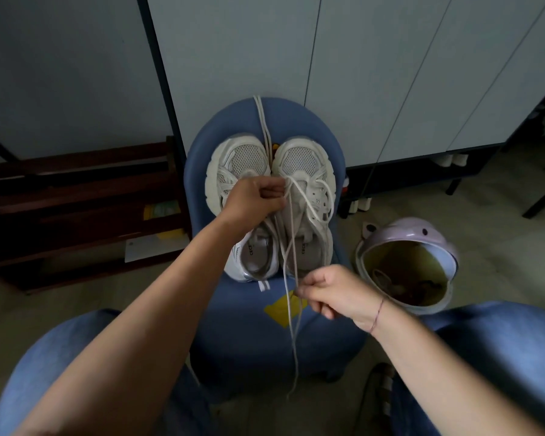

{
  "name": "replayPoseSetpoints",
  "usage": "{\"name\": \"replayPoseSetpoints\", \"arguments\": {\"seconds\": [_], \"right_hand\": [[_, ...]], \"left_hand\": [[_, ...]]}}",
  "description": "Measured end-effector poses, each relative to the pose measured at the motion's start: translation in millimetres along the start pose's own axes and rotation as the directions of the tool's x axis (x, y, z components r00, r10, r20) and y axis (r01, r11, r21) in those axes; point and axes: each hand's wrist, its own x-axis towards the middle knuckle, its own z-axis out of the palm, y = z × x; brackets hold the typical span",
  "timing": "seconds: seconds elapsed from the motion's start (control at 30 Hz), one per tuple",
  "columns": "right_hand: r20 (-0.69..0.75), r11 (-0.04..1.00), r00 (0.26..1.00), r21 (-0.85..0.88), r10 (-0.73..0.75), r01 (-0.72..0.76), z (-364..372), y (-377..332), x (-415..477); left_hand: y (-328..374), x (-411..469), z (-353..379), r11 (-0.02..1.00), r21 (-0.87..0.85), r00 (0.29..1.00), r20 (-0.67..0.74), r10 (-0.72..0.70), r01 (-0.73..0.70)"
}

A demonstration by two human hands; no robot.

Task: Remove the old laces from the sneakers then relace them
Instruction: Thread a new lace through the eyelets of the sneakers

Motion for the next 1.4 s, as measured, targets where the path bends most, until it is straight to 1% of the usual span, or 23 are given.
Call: {"name": "replayPoseSetpoints", "arguments": {"seconds": [0.1,0.23,0.3,0.4,0.53,0.63,0.77,0.9,0.97,1.03,1.17,1.3,1.4], "right_hand": [[-0.079,0.997,0.994,0.035,-0.072,0.075,-3.0,-7.7,4.2],[-0.268,0.973,0.946,0.089,-0.184,0.214,-8.0,-36.7,21.4],[-0.301,0.965,0.932,0.100,-0.204,0.243,-7.2,-48.7,34.6],[-0.331,0.963,0.927,0.134,-0.177,0.232,-5.7,-62.7,55.0],[-0.429,0.958,0.898,0.203,-0.097,0.200,-4.6,-74.0,73.4],[-0.453,0.961,0.888,0.203,-0.078,0.188,-5.9,-75.6,80.2],[-0.343,0.936,0.939,0.335,0.015,0.108,-8.6,-74.6,83.1],[-0.314,0.875,0.949,0.453,-0.021,0.169,-10.7,-66.8,72.7],[-0.262,0.866,0.965,0.475,-0.031,0.156,-10.5,-59.8,60.1],[-0.190,0.888,0.981,0.446,-0.031,0.114,-7.8,-50.1,42.0],[-0.067,0.957,0.997,0.284,-0.036,0.054,7.4,-26.7,-5.4],[0.106,0.942,0.994,0.327,0.038,-0.071,27.7,-0.8,-41.6],[0.125,0.975,0.987,0.186,0.097,-0.119,39.2,21.6,-49.6]], "left_hand": [[1.3,-1.5,0.5,1.000,-0.006,1.000,-0.009,0.004,-0.004],[0.4,-0.4,0.1,1.000,0.003,1.000,-0.001,0.000,0.000],[0.5,0.0,-0.4,1.000,0.017,1.000,0.004,0.006,-0.007],[1.1,-0.6,-0.5,0.999,0.044,1.000,0.003,0.018,-0.018],[-0.2,0.0,-1.2,0.999,0.043,1.000,-0.004,0.013,-0.013],[0.2,-0.1,-0.4,0.999,0.032,1.000,-0.003,0.002,-0.002],[0.5,-0.4,-0.3,1.000,0.023,1.000,-0.003,0.012,-0.012],[-0.8,0.0,-0.8,1.000,0.002,1.000,0.002,0.009,-0.009],[-1.1,0.2,-1.1,1.000,0.005,1.000,0.001,0.014,-0.014],[-1.6,0.6,-0.5,1.000,-0.006,1.000,0.000,0.009,-0.009],[-2.0,1.1,-0.3,1.000,-0.018,1.000,-0.008,0.001,-0.001],[-1.5,0.0,0.6,1.000,-0.023,1.000,-0.010,0.004,-0.004],[-1.6,-0.4,0.6,1.000,-0.029,1.000,-0.021,0.003,-0.004]]}}
